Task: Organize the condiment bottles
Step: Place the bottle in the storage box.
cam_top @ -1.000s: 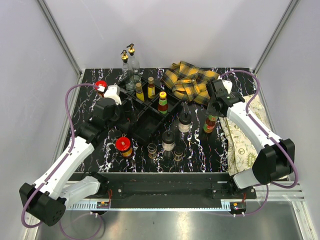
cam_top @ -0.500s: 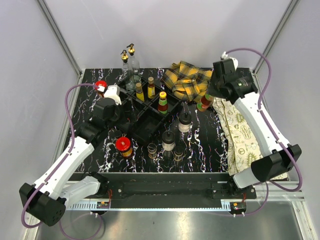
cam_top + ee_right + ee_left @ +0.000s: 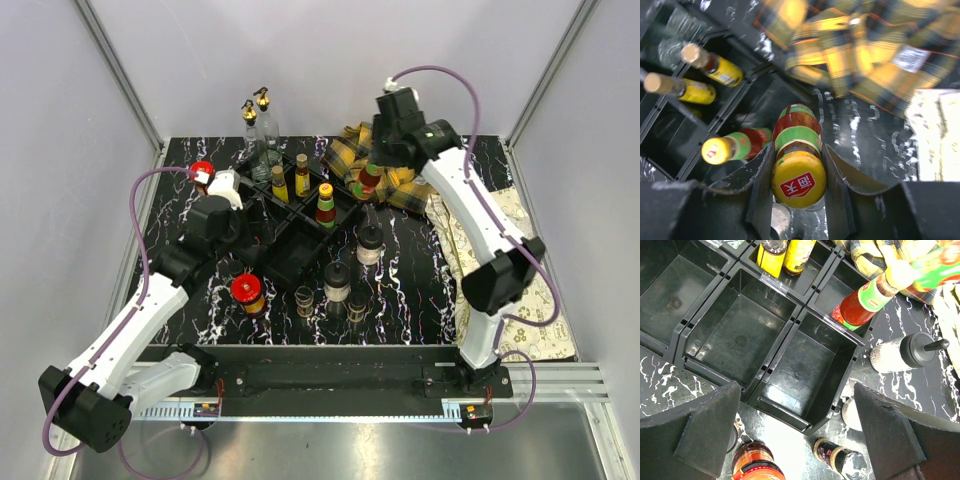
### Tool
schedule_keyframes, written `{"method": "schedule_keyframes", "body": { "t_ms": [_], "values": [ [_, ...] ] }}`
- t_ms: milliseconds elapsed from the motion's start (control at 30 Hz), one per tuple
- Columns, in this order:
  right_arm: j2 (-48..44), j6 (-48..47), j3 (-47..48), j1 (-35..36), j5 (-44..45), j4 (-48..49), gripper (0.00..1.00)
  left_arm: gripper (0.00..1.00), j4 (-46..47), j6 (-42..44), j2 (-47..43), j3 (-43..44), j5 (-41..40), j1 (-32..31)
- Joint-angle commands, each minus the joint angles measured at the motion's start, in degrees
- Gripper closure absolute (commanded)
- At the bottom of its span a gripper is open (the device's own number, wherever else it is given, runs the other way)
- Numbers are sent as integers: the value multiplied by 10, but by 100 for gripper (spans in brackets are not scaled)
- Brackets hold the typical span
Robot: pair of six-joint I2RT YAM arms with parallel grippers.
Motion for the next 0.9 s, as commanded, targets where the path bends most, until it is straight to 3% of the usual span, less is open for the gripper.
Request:
{"method": "schedule_keyframes", "body": {
  "t_ms": [0, 233, 867],
  "values": [
    [38, -24, 93, 35, 4, 40, 100, 1, 24, -1, -3, 4, -13, -1],
    [128, -58, 177, 72, 43, 6, 100, 1, 24, -1, -2, 3, -14, -1],
    [219, -72, 205, 101, 51, -20, 100, 1, 24, -1, -2, 4, -13, -1]
  ]
}}
